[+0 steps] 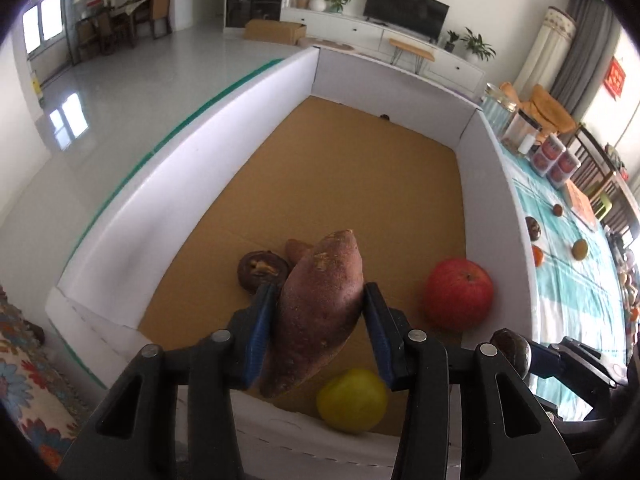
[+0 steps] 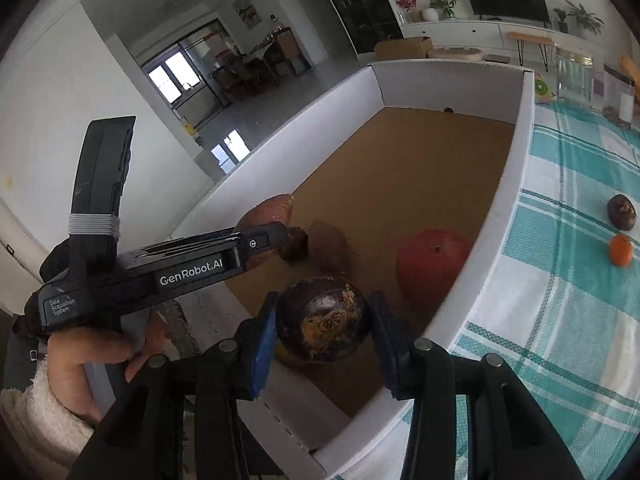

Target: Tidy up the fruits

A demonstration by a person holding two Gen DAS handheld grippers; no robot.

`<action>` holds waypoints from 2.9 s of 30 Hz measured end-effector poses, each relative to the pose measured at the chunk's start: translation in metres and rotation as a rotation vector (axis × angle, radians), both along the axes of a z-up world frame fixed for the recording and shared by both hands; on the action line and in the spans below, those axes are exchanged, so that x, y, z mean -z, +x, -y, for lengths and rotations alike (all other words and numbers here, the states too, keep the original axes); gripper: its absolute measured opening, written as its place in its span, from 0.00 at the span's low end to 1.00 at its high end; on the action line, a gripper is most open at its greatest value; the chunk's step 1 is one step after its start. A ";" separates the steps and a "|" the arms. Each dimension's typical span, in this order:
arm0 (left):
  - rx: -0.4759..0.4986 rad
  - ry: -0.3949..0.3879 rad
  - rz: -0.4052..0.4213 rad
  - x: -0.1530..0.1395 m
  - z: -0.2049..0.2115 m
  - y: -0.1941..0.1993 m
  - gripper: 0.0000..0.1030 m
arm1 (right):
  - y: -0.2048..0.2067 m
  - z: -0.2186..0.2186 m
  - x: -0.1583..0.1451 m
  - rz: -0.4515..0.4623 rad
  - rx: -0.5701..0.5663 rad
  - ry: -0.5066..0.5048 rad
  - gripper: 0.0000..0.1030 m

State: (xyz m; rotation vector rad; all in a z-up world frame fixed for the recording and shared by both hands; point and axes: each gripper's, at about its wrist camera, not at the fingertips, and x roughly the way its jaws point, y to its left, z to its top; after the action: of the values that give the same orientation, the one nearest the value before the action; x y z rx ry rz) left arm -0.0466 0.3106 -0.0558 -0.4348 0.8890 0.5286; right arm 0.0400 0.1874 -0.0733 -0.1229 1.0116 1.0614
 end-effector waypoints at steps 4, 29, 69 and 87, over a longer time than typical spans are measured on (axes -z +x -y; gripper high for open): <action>-0.069 0.041 0.050 -0.007 -0.005 -0.009 0.76 | 0.007 0.011 -0.008 0.031 0.055 0.026 0.59; 0.571 -0.027 0.118 0.028 0.264 0.118 0.79 | 0.112 0.415 0.076 0.137 1.263 -0.406 1.00; 0.509 0.124 0.019 0.089 0.263 0.163 0.86 | 0.143 0.449 0.088 0.068 1.427 -0.439 1.00; 0.510 0.122 0.020 0.088 0.263 0.163 0.86 | 0.143 0.449 0.088 0.068 1.427 -0.439 1.00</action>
State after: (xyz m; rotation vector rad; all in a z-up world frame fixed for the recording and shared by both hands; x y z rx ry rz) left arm 0.1164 0.0471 -0.1442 -0.0920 0.9019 0.1079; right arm 0.1829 -0.2613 -0.1616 0.1997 0.9408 -0.4615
